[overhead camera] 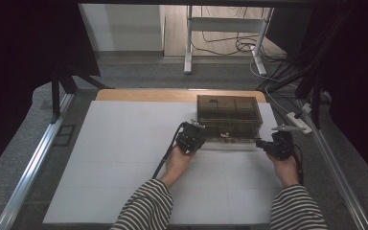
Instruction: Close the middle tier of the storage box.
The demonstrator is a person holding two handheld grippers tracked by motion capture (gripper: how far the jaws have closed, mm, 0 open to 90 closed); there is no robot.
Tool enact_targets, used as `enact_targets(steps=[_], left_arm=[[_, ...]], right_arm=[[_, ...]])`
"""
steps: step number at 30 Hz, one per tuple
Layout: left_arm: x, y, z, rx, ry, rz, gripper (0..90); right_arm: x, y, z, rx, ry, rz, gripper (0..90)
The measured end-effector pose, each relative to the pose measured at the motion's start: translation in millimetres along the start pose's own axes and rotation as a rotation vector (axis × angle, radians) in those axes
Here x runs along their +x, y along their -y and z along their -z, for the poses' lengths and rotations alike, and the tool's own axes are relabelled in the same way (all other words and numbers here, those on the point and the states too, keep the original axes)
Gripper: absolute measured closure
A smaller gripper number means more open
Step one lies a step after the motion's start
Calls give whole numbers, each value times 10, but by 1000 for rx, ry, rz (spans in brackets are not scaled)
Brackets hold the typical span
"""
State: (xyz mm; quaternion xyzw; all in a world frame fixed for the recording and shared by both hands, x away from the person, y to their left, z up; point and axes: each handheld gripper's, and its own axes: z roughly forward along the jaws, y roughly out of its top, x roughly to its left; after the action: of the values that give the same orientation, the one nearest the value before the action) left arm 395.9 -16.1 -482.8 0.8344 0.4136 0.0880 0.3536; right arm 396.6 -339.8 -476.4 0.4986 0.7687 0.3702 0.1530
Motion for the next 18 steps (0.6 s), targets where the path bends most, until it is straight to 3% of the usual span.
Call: enact_targets(steps=[18], left_arm=[[61,-104,-33,-16,-30,26,888]], right_arm=[[-24,-80,-118,-4,29,-13,897]])
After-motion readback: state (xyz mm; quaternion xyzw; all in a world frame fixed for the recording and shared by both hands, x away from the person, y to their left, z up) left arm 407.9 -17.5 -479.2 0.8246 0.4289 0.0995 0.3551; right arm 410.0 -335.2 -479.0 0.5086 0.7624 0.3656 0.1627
